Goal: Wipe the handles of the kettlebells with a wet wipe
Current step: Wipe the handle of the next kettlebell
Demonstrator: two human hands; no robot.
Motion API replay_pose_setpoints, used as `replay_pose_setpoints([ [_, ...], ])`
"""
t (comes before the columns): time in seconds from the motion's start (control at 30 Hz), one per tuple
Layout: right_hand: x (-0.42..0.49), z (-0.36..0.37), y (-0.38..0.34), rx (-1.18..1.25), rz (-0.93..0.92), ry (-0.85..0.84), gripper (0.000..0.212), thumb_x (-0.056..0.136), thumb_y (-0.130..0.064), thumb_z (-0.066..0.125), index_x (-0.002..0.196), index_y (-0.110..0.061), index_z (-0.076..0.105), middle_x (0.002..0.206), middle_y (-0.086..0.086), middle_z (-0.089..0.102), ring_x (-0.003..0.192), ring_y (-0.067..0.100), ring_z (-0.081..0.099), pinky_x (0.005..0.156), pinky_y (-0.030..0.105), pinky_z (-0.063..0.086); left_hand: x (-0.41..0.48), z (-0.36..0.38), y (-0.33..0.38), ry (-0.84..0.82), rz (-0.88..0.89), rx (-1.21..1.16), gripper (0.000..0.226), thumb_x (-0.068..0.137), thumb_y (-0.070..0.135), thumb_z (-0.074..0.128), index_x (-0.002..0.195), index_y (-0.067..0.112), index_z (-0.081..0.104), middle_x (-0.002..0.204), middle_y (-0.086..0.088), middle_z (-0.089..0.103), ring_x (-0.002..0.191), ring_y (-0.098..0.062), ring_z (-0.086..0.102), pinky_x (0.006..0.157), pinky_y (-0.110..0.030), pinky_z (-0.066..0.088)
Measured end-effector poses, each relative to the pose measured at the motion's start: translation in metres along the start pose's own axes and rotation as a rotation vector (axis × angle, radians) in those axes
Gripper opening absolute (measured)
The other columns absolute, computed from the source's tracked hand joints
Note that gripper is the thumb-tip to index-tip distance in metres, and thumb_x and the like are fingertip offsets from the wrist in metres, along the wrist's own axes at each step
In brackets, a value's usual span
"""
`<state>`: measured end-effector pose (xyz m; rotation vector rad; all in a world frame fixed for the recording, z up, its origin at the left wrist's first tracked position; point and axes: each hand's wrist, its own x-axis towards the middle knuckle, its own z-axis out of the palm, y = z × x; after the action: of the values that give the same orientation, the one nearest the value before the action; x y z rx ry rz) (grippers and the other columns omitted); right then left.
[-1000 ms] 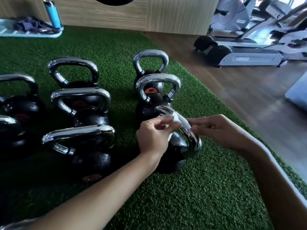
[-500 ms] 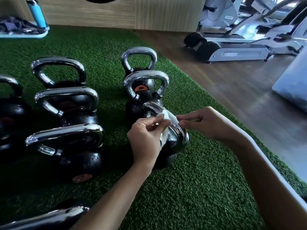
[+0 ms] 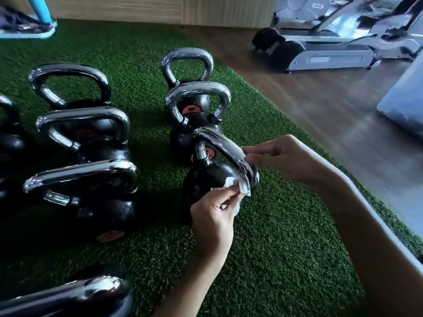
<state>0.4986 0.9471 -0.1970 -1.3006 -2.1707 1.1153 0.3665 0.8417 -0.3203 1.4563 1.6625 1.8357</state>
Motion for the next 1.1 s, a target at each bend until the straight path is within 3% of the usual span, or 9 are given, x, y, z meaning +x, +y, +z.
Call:
replay_pose_setpoints([
  [0.17,0.001,0.001,0.001,0.010,0.000,0.008,0.032,0.090,-0.014,0.070,0.121,-0.008,0.068,0.038,-0.027,0.046,0.036,-0.007,0.045,0.042,0.004,0.031,-0.004,-0.002,-0.012,-0.015,0.054,0.016,0.018,0.081,0.011,0.084,0.098,0.014,0.081,0.090,0.008,0.077,0.079,0.000,0.072,0.068,-0.026,0.060],
  [0.37,-0.002,0.006,0.009,0.033,-0.012,0.058,0.029,0.087,-0.033,0.072,0.114,-0.025,0.075,0.040,-0.019,0.050,0.043,0.011,0.022,0.047,0.023,0.018,-0.005,-0.001,-0.018,-0.043,-0.025,0.096,0.018,0.080,0.013,0.086,0.097,0.015,0.082,0.086,0.010,0.077,0.075,0.004,0.071,0.065,-0.015,0.057],
  [0.47,-0.008,0.009,0.014,-0.098,-0.075,0.166,0.036,0.080,-0.047,0.073,0.115,-0.039,0.073,0.070,-0.027,0.067,0.051,0.006,0.042,0.050,0.022,0.034,0.003,-0.013,-0.013,-0.097,-0.111,0.085,0.019,0.079,0.018,0.087,0.097,0.018,0.082,0.088,0.013,0.078,0.078,0.007,0.071,0.066,-0.014,0.057],
  [0.57,-0.020,0.008,0.018,-0.265,-0.211,0.229,0.067,0.067,-0.061,0.078,0.130,-0.047,0.062,0.108,-0.021,0.063,0.083,0.004,0.054,0.070,0.024,0.043,0.021,-0.030,0.013,-0.029,-0.340,-0.154,0.019,0.078,0.015,0.085,0.097,0.014,0.079,0.082,0.007,0.079,0.075,-0.005,0.075,0.066,-0.016,0.056],
  [0.7,-0.033,0.016,0.016,-0.425,-0.404,0.235,0.090,0.061,-0.071,0.079,0.142,-0.047,0.050,0.122,-0.015,0.056,0.112,0.014,0.051,0.091,0.028,0.043,0.051,-0.045,0.049,-0.042,-0.693,-0.510,0.025,0.076,0.015,0.085,0.098,0.009,0.074,0.079,-0.004,0.078,0.066,-0.006,0.072,0.058,-0.014,0.052],
  [0.8,-0.030,0.024,0.014,-0.375,-0.488,0.301,0.080,0.068,-0.062,0.082,0.140,-0.040,0.056,0.117,-0.013,0.061,0.106,0.018,0.055,0.089,0.033,0.047,0.069,-0.045,0.061,-0.159,-0.763,-0.546,0.023,0.075,0.017,0.085,0.095,0.006,0.077,0.070,-0.002,0.075,0.054,-0.003,0.066,0.051,-0.012,0.048],
  [0.9,-0.026,0.025,0.014,-0.289,-0.534,0.394,0.053,0.078,-0.049,0.078,0.126,-0.030,0.070,0.107,-0.014,0.070,0.094,0.012,0.060,0.083,0.032,0.049,0.078,-0.041,0.067,-0.286,-0.764,-0.517,0.029,0.068,0.024,0.084,0.090,0.005,0.079,0.071,-0.005,0.075,0.055,-0.007,0.066,0.053,-0.015,0.050],
  [1.03,-0.026,0.017,0.016,-0.160,-0.472,0.482,0.029,0.079,-0.042,0.076,0.106,-0.030,0.079,0.088,-0.019,0.073,0.077,0.004,0.058,0.066,0.016,0.045,0.087,-0.048,0.069,-0.472,-0.719,-0.386,0.033,0.068,0.036,0.081,0.093,0.014,0.083,0.092,-0.009,0.079,0.088,-0.023,0.075,0.081,-0.029,0.056],
  [1.1,-0.027,0.010,0.021,-0.106,-0.366,0.518,0.025,0.076,-0.038,0.082,0.100,-0.035,0.079,0.082,-0.022,0.072,0.070,0.006,0.058,0.058,0.015,0.042,0.092,-0.052,0.063,-0.393,-0.614,-0.205,0.030,0.069,0.042,0.082,0.095,0.025,0.083,0.093,0.003,0.080,0.095,-0.015,0.075,0.094,-0.034,0.055],
])
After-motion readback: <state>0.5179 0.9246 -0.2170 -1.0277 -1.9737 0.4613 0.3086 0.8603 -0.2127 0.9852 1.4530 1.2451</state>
